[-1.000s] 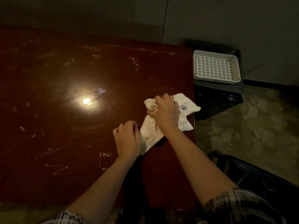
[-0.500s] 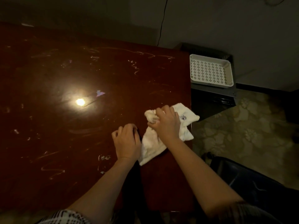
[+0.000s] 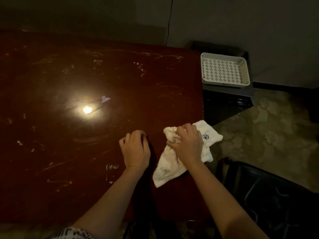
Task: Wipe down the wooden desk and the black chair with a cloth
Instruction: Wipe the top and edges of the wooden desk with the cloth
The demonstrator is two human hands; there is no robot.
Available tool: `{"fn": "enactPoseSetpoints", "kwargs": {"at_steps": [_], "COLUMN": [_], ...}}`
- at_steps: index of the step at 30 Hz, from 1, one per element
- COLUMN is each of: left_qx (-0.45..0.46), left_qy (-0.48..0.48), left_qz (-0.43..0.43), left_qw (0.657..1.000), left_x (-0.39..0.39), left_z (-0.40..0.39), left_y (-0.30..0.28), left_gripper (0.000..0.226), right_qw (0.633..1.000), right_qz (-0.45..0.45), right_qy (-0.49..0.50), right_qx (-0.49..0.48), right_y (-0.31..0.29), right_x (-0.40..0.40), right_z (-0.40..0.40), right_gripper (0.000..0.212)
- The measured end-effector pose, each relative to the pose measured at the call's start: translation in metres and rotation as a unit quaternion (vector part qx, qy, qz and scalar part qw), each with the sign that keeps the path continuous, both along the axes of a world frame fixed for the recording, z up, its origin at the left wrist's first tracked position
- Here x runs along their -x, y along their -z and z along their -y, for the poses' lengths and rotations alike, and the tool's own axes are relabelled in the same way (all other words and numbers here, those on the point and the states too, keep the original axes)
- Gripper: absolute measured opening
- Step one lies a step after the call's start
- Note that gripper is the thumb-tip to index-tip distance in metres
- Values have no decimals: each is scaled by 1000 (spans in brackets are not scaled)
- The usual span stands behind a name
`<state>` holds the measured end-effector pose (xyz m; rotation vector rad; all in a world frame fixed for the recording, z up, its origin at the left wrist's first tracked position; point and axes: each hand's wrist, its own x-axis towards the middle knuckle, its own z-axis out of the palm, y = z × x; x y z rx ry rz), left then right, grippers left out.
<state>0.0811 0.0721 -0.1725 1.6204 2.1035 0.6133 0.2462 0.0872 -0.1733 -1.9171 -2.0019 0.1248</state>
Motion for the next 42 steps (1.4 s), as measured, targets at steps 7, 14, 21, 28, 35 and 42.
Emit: {"fn": "enactPoseSetpoints", "kwargs": {"at_steps": [7, 14, 21, 28, 35, 42], "left_qx": [18, 42, 13, -24, -9, -18], "left_qy": [3, -13, 36, 11, 5, -2], "left_qz": [-36, -91, -74, -86, -79, -95], "left_qw": [999, 995, 997, 996, 997, 995], "left_x": [-5, -17, -54, -57, -56, -57], "left_z": [-1, -10, -45, -51, -52, -53], "left_y": [-3, -7, -6, 5, 1, 4], "left_gripper": [7, 9, 10, 5, 5, 5], "right_qw": [999, 998, 1000, 999, 999, 1000], "right_qz": [-28, -20, 0, -15, -4, 0], "right_qy": [38, 47, 24, 41, 20, -21], "right_qx": [13, 27, -10, -1, 33, 7], "right_y": [-10, -5, 1, -3, -5, -3], "right_x": [-7, -16, -28, -33, -26, -26], "right_z": [-59, -11, 2, -104, -39, -61], "right_gripper": [39, 39, 40, 39, 40, 44]}}
